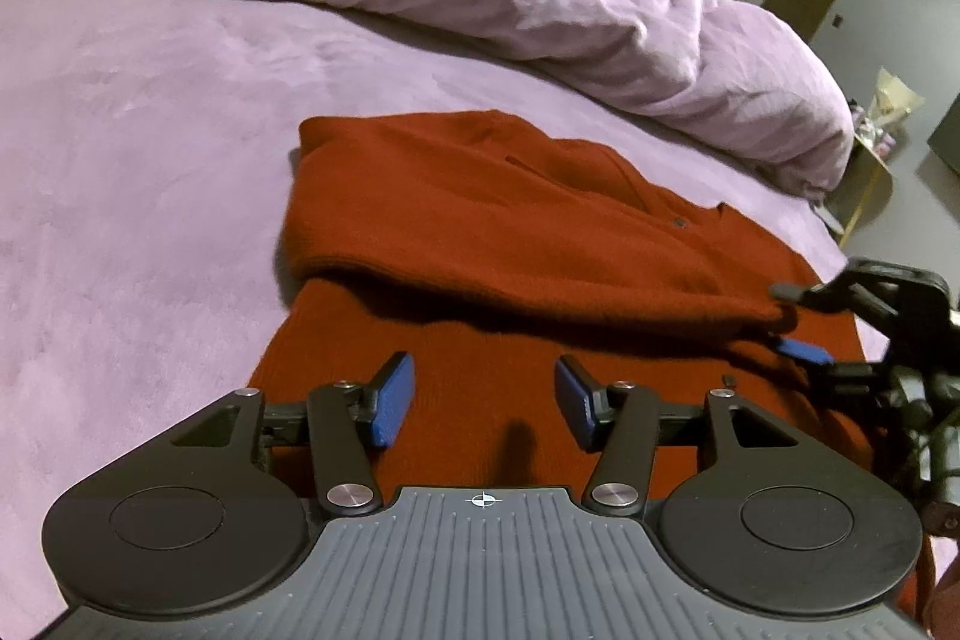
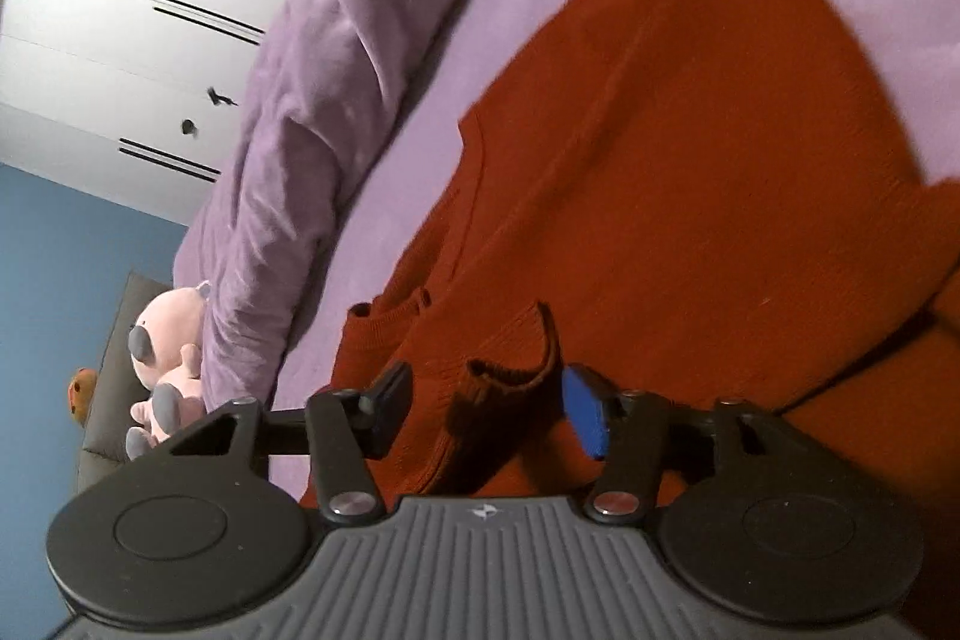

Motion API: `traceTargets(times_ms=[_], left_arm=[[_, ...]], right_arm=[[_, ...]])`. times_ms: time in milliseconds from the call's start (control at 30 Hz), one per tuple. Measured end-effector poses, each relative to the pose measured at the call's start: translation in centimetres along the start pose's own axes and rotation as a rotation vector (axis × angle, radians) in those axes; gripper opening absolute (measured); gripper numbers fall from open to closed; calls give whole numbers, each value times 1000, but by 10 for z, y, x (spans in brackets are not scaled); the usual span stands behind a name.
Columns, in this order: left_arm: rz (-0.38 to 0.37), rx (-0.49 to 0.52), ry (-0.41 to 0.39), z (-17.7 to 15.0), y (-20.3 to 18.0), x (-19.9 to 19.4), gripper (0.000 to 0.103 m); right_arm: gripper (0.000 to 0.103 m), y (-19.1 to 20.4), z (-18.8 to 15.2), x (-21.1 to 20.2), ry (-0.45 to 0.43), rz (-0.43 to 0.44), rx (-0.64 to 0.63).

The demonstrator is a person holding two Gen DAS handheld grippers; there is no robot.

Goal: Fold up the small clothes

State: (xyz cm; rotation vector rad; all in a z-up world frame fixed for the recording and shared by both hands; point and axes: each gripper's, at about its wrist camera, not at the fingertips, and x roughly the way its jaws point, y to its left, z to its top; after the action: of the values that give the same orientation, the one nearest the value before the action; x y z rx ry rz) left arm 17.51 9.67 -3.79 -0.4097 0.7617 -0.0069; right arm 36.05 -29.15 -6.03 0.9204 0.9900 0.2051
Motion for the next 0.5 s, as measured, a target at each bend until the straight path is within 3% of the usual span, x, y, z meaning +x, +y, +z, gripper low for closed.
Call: traceTargets(times_ms=[33,100,200,267,367,433,500], left_arm=[[0,3,0,1,-1,0,59],[-5,2,0,1,1,1,60],[2,0,0,4,3,3,60],[18,-1,-10,6,5,3,61],[76,-1,-12,11,11,6,61],[78,-36,-12,13,18,7,61],[62,-74,-6,14,24,8,61]], right_arm=[[30,6,-1,5,16,-19,-16],[10,14,-4,18,55,-34,-46],[6,38,-10,21,43,-46,-159],[6,57,-8,5,-24,-1,-231],[5,84,-2,-42,-215,154,-318],[5,86,0,-67,-349,123,-404],[5,75,3,-72,-421,-27,-484]])
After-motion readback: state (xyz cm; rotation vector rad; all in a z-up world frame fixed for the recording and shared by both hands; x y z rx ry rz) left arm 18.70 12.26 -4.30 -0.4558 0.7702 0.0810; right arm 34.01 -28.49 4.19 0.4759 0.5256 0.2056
